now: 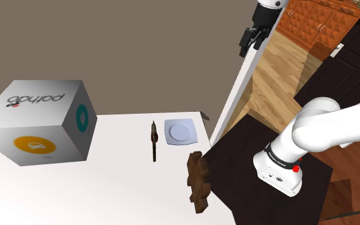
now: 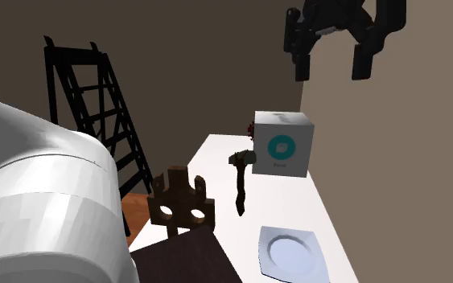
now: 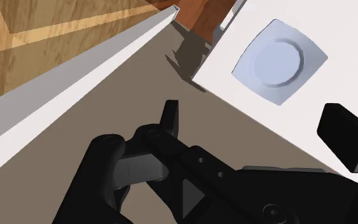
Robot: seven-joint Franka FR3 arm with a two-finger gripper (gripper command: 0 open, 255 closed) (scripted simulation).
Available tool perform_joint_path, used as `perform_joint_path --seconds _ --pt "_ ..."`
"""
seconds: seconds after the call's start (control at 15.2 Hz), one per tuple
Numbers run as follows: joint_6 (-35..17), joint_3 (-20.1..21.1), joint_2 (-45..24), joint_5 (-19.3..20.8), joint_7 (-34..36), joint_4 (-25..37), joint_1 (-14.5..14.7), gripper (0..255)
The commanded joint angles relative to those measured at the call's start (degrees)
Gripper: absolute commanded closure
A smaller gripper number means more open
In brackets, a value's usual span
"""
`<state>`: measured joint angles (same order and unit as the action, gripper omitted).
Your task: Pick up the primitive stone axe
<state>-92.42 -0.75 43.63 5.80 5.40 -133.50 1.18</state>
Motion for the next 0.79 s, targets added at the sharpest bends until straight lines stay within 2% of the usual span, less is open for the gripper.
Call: perform_joint_path --seconds 0.0,0.4,0.73 --pt "0.0 0.0 0.0 0.0 0.0 0.0 0.0 0" --pt "-6.7 6.5 -1.9 -4.4 9.5 -5.1 1.7 0" --pt "-12.9 12.1 -6.0 -7.6 17.4 -7.1 3.0 0"
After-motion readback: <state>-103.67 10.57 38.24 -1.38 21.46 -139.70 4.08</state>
